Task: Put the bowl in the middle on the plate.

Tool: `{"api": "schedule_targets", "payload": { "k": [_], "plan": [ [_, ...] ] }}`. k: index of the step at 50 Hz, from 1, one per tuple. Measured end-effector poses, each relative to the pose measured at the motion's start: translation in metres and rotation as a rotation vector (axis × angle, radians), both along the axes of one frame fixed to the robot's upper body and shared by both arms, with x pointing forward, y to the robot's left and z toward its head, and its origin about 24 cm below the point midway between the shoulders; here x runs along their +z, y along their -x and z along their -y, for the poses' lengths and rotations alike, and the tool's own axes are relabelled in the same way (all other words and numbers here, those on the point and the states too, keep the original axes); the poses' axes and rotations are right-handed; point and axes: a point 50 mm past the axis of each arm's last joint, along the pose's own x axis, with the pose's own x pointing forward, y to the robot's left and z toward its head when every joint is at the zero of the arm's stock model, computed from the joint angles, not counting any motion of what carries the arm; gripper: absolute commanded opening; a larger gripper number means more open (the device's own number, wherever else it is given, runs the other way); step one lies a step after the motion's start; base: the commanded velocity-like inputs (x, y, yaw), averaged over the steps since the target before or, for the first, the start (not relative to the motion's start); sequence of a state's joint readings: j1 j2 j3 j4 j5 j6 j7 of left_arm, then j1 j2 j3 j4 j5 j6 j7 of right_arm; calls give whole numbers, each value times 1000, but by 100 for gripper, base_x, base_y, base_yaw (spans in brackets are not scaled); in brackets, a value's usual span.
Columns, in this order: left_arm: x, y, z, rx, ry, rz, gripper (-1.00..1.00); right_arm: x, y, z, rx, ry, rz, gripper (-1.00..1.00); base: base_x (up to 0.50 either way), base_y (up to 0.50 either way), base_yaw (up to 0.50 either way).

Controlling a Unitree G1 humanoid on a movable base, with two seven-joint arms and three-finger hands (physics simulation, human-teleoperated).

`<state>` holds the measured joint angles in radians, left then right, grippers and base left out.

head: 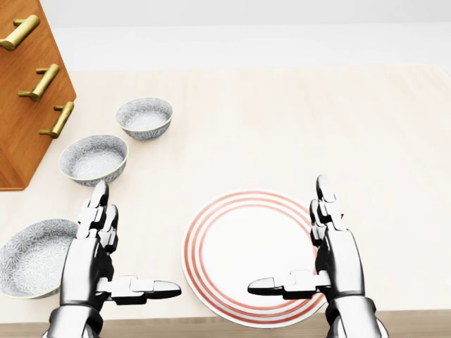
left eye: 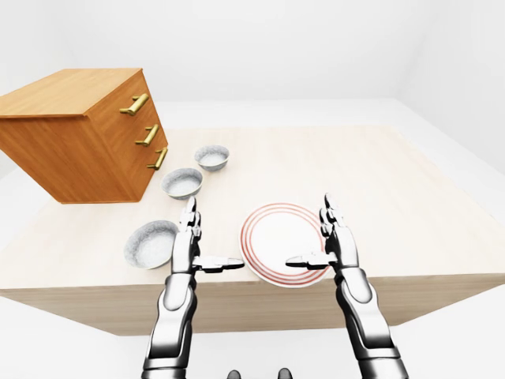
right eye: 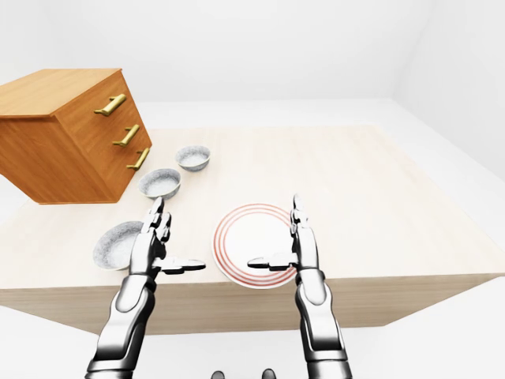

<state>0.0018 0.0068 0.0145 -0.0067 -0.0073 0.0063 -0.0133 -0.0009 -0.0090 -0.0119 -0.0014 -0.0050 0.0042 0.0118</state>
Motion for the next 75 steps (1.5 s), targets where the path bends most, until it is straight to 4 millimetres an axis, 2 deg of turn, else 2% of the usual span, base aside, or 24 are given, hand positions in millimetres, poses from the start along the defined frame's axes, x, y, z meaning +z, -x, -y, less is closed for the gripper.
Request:
{"api": "schedule_targets", "payload": {
  "k": [20, 34, 45, 64, 75],
  "plan": [
    [4, 3, -6, 8, 0, -5, 100, 10, -7, 11, 4, 128, -14, 100, 0, 0, 0],
    [2, 2, -7, 11, -1, -8, 100, 48, -8, 29, 41, 314, 113, 100, 0, 0, 0],
    [0, 1, -8, 13, -1, -10, 100, 64, 1, 47, 50, 436, 140, 100, 0, 0, 0],
    [0, 1, -8, 16, -3, -12, 100, 62, 25, 88, -9, 528, 50, 100, 0, 0, 0],
    [1, 2, -7, 17, -5, -14, 100, 45, 43, 123, -104, 518, -68, 100, 0, 0, 0]
  ]
}}
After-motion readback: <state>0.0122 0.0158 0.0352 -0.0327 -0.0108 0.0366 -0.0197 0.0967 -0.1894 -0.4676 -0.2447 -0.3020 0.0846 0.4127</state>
